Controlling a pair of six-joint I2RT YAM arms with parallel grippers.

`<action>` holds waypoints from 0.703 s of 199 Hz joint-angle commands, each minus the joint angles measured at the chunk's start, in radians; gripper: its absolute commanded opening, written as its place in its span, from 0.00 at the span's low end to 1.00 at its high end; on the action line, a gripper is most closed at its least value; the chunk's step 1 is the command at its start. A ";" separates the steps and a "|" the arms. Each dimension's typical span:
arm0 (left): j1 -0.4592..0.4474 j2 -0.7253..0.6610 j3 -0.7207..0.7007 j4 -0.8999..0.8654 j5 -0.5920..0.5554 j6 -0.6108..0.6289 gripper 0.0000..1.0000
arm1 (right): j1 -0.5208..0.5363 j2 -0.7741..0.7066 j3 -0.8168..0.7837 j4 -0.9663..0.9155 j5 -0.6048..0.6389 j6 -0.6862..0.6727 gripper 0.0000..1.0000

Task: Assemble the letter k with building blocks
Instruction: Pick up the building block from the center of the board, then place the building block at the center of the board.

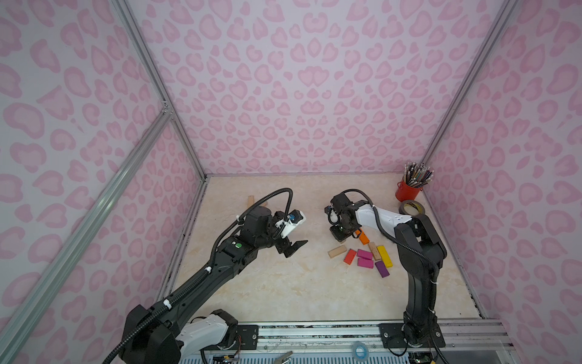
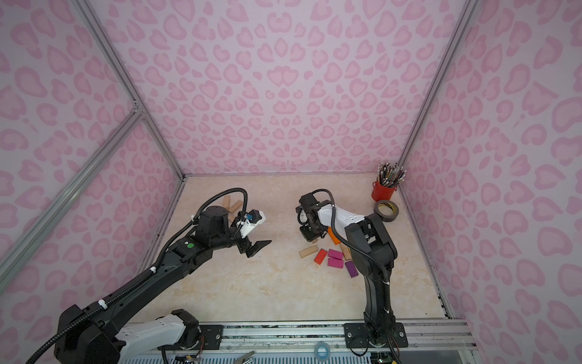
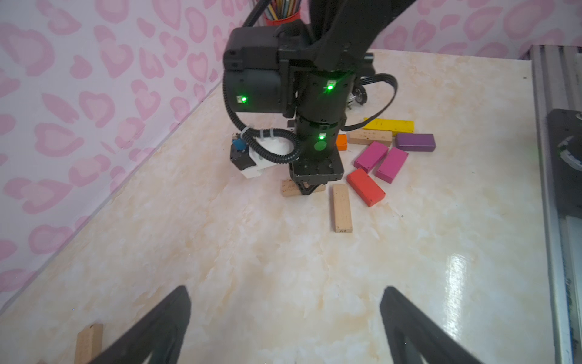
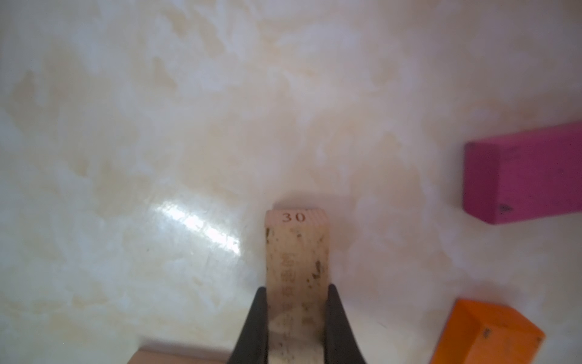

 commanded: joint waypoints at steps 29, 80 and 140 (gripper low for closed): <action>0.148 0.072 0.075 0.084 -0.186 -0.314 0.96 | 0.135 0.037 0.125 0.122 0.147 0.528 0.13; 0.211 0.095 0.094 0.074 -0.288 -0.451 0.95 | 0.216 0.342 0.526 0.041 0.247 0.602 0.12; 0.232 0.086 0.094 0.067 -0.306 -0.465 0.94 | 0.216 0.650 0.993 -0.094 0.269 0.573 0.13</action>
